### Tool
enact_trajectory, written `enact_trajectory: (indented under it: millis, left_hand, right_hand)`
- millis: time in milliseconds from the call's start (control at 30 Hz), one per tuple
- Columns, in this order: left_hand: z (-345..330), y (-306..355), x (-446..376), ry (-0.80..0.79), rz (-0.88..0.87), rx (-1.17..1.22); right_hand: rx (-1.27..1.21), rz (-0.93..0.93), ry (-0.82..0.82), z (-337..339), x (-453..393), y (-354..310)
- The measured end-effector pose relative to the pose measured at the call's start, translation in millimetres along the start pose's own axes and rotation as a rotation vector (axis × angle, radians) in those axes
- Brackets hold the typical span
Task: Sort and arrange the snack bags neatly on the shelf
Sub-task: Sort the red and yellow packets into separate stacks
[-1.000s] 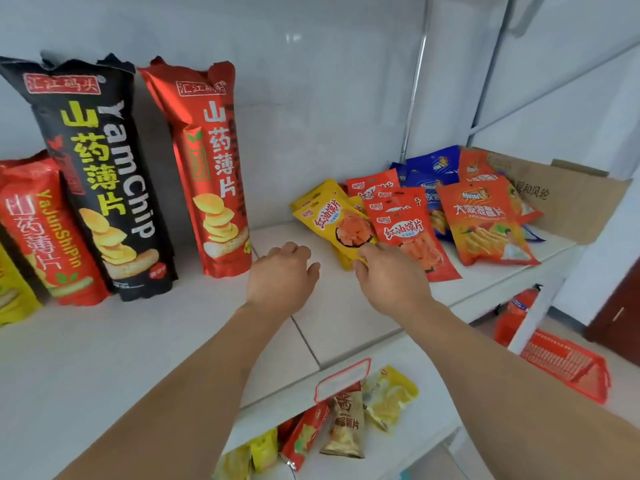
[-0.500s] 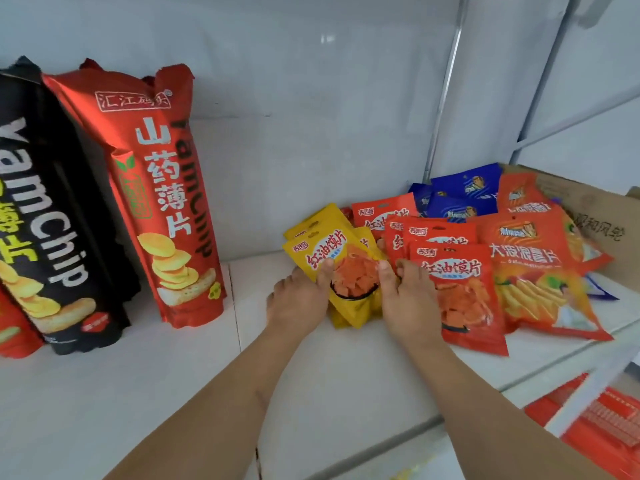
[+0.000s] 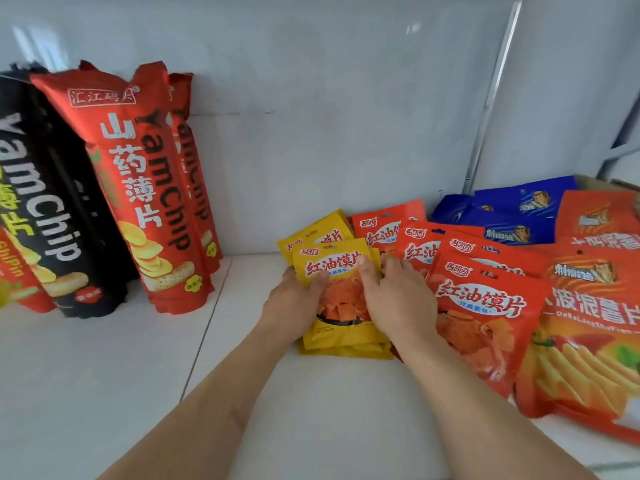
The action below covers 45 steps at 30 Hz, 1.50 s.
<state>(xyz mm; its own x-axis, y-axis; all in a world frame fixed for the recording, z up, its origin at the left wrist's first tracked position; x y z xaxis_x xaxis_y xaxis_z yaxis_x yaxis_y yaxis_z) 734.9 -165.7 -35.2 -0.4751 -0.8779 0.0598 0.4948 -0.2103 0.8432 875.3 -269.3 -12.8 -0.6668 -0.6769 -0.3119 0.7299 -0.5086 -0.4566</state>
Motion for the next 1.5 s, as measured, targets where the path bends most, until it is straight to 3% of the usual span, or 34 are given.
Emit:
enact_trajectory:
  millis: [200, 333, 500, 700, 867, 1000, 1167, 1400, 1500]
  left_hand:
    - [7.8, -1.6, 8.2, 0.008, -0.012, 0.085]
    - [15.3, -1.5, 8.3, 0.051, 0.102, -0.048]
    - [10.2, -2.7, 8.8, -0.002, 0.078, -0.218]
    - [15.0, -6.0, 9.5, -0.089, 0.084, 0.158]
    - [26.8, -6.9, 10.0, 0.021, 0.071, 0.277]
    - [36.7, -12.1, 7.4, 0.092, 0.097, 0.365]
    - [39.0, -17.1, 5.5, 0.042, 0.124, 0.613]
    - [42.0, -21.6, 3.6, 0.023, 0.174, 0.800]
    - [41.9, -23.2, 1.6, 0.043, 0.190, 0.835]
  right_hand:
    - [-0.165, -0.047, -0.107, -6.1, -12.5, -1.5]
    - [-0.108, -0.062, -0.127, -1.5, -10.2, 6.3]
    - [-0.051, -0.035, -0.190, 2.0, -6.2, 8.5]
    - [-0.228, 0.039, -0.199, 3.1, -3.3, 7.0]
    - [-0.488, 0.032, -0.222, 1.8, -4.8, 0.5]
    - [-0.676, -0.038, -0.273, -2.1, -11.1, -11.8]
    - [-0.944, -0.194, -0.422, -4.7, -24.3, -24.0]
    - [-0.953, -0.096, -0.387, -24.0, -29.3, -28.3]
    - [-0.816, 0.030, -0.252, -16.7, -31.6, -29.8]
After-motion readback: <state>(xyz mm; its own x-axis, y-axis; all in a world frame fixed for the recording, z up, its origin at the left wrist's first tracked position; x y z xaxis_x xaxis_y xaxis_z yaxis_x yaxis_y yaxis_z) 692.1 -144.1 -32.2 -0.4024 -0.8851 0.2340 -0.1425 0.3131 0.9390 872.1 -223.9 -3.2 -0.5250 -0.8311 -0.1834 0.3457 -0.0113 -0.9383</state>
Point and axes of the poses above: each hand's wrist, its own x-axis away from the middle knuckle, its own z-axis out of the back of the hand, y = z × x, the point moved 4 cm from there along -x, towards the middle knuckle, and after that the axes turned 4 degrees about -y, right-handed, at the moved point
